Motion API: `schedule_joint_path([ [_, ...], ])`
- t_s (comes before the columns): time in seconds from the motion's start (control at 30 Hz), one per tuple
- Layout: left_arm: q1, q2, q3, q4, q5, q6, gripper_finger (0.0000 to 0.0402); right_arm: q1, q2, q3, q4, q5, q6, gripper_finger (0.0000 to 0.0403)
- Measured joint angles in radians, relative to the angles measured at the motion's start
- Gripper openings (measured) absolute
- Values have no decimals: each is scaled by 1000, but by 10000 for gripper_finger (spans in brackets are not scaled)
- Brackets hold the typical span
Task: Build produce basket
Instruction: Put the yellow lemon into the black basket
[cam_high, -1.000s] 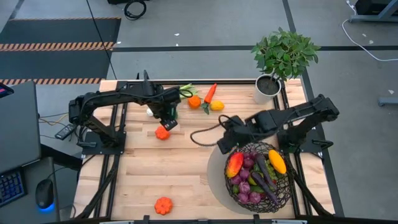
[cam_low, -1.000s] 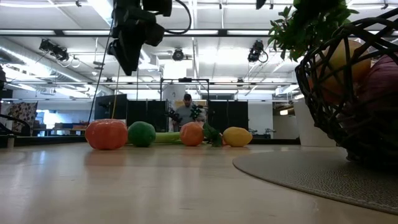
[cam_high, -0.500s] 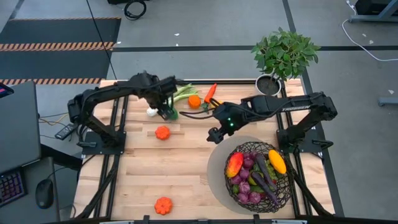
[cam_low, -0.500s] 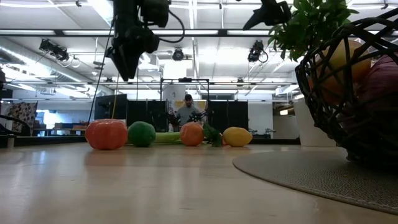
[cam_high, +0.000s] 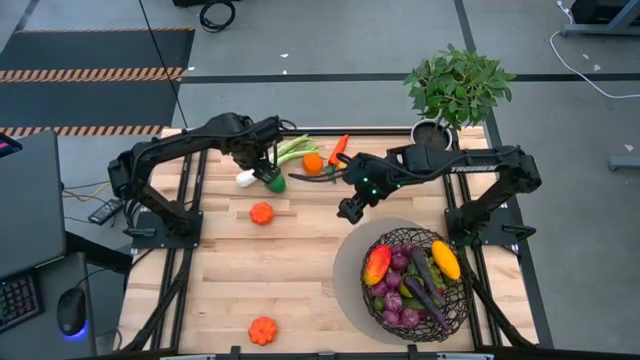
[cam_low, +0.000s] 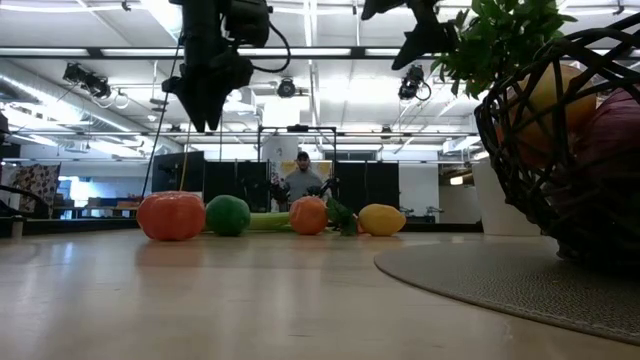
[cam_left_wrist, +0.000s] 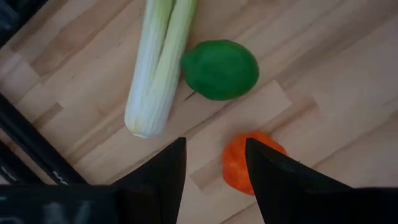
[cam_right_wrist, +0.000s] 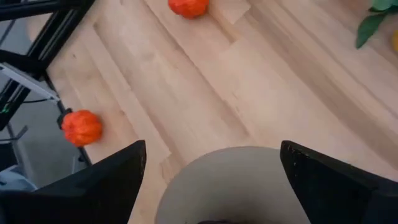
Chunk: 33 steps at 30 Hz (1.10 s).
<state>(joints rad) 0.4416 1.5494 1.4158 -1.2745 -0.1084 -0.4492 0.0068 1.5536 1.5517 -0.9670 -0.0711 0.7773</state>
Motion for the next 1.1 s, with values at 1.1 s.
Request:
schedule_joint_path([
  [1.1, 20, 78, 0, 487, 396, 221, 172, -460, 0, -185, 275, 37, -275, 373],
])
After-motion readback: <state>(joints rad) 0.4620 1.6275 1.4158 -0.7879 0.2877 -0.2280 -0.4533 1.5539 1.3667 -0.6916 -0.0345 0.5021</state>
